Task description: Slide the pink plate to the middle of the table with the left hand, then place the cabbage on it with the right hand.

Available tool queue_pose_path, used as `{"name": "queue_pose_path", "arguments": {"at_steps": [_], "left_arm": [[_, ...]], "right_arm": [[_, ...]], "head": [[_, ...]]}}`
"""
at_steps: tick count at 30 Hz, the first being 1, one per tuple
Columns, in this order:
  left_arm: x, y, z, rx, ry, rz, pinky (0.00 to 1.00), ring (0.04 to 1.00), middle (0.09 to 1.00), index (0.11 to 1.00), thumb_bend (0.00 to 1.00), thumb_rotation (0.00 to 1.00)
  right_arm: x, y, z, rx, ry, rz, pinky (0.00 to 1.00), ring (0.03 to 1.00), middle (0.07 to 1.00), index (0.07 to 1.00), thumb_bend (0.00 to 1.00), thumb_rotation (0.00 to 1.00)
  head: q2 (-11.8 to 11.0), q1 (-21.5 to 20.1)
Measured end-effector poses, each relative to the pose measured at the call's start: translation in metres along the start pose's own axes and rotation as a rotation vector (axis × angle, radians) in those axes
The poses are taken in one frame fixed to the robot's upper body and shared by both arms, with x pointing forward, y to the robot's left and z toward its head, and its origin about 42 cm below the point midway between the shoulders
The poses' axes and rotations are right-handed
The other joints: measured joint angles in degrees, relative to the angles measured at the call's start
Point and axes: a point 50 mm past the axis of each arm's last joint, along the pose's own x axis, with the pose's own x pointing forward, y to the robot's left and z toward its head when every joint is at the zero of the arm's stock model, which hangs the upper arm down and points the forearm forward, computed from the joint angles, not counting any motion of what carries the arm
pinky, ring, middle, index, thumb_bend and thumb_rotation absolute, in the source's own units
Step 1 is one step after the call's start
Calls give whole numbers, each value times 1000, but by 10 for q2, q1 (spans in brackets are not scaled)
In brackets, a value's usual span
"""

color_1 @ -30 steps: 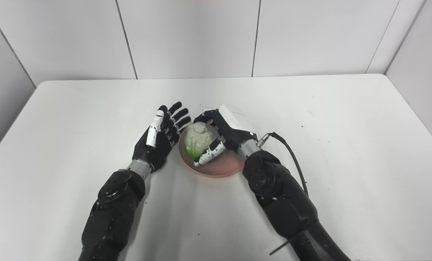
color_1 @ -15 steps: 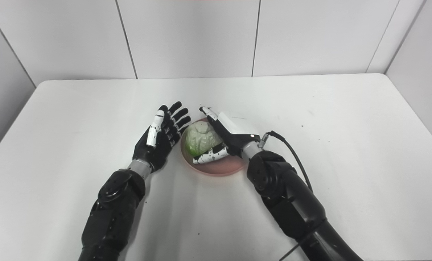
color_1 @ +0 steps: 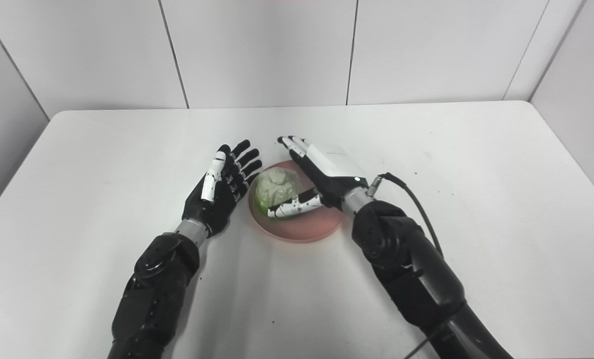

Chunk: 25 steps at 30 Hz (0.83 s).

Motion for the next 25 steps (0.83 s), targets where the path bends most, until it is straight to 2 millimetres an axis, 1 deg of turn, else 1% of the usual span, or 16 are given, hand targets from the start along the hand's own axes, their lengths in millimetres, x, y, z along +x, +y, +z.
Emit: {"name": "queue_pose_path", "arguments": {"at_steps": [4,5,7,8,9,11,12,13,14,15,18,19,20,22,24,25], "left_arm": [[-2,2,0,-7,-1,1,923,931,929,925,449,1000],[-3,2,1,-8,0,2,913,929,925,922,448,1000],[-4,2,2,-8,-2,3,916,929,927,921,445,1000],[-5,2,2,-9,-6,4,927,928,929,922,447,1000],[-7,3,2,-9,-8,6,927,928,929,922,447,1000],[-8,3,3,-5,-12,11,940,928,931,925,448,1000],[-9,4,3,3,-14,17,939,927,933,928,447,1000],[-10,4,4,19,-19,29,942,931,937,935,445,1000],[-11,4,4,38,-28,39,946,936,943,942,441,1000],[-13,4,5,57,-35,52,962,952,962,960,437,1000],[-19,6,2,103,-65,93,982,969,984,983,438,1000],[-21,7,1,113,-73,103,983,970,984,983,438,1000],[-23,8,0,125,-83,113,991,985,992,992,437,1000],[-26,10,-1,149,-101,126,999,997,999,999,438,1000],[-29,12,-4,176,-114,137,1000,1000,1000,1000,445,1000],[-31,14,-5,190,-123,139,1000,1000,1000,1000,453,1000]], "right_arm": [[-15,-11,5,23,-27,-58,893,1000,1000,1000,1000,568],[-18,-13,4,33,-30,-73,808,980,1000,1000,1000,597],[-23,-16,-2,83,-28,-119,747,959,1000,1000,1000,624],[-26,-16,-6,106,-21,-154,781,966,1000,1000,1000,639],[-29,-17,-10,139,-12,-195,781,966,1000,1000,1000,639],[-34,-17,-18,213,17,-279,842,979,1000,1000,1000,677],[-36,-16,-22,241,34,-311,872,984,1000,1000,1000,758],[-38,-14,-25,268,50,-335,900,989,1000,1000,1000,890],[-40,-11,-28,300,67,-352,898,991,1000,1000,991,944],[-42,-9,-32,343,84,-369,909,997,1000,1000,951,982],[-46,2,-44,475,138,-401,982,1000,1000,1000,923,999],[-47,7,-49,509,155,-401,985,1000,1000,1000,923,999],[-49,13,-53,543,173,-402,989,1000,1000,1000,872,1000],[-53,23,-63,617,193,-424,993,1000,1000,1000,801,1000],[-57,36,-71,697,224,-443,978,1000,1000,1000,759,1000],[-59,41,-74,724,231,-454,975,1000,1000,1000,708,1000]], "head": [[-2,0],[-3,0],[-4,-1],[-4,-1],[-4,-1],[-5,-3],[-5,-3],[-5,-4],[-5,-4],[-5,-5],[-5,-10],[-5,-10],[-5,-12],[-6,-14],[-6,-14],[-6,-17]]}}
